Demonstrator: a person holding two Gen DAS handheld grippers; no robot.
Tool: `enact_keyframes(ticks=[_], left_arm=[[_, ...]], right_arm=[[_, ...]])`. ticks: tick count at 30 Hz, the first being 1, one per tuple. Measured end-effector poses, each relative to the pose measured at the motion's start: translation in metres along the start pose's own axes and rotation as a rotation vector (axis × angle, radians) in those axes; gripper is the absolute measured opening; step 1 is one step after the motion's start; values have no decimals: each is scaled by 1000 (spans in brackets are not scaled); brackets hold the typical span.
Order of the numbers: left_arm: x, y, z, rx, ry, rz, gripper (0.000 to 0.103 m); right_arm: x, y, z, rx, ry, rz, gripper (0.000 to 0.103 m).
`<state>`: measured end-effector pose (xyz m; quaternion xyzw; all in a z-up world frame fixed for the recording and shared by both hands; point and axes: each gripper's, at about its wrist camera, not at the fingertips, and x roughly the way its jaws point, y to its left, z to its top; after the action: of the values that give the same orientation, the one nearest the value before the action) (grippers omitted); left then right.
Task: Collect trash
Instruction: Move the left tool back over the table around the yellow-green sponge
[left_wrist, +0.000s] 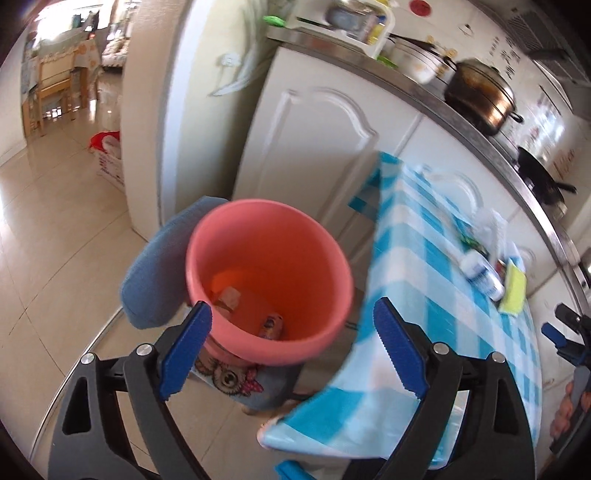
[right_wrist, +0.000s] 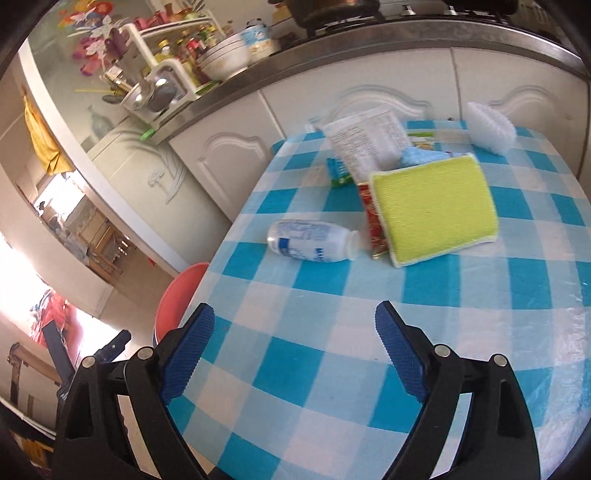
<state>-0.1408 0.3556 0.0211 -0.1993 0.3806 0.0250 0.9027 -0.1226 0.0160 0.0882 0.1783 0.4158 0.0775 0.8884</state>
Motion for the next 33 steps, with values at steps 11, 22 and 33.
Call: enact_keyframes(ticks=[11, 22, 33], left_arm=[[10, -115, -10, 208, 113, -166, 90], [31, -264, -25, 529, 134, -336, 90], [80, -361, -1, 669, 126, -393, 90]], right_arm=[[-58, -112, -4, 227, -134, -40, 88], [-76, -179, -11, 319, -182, -33, 88], [-54, -205, -3, 288, -133, -15, 88]])
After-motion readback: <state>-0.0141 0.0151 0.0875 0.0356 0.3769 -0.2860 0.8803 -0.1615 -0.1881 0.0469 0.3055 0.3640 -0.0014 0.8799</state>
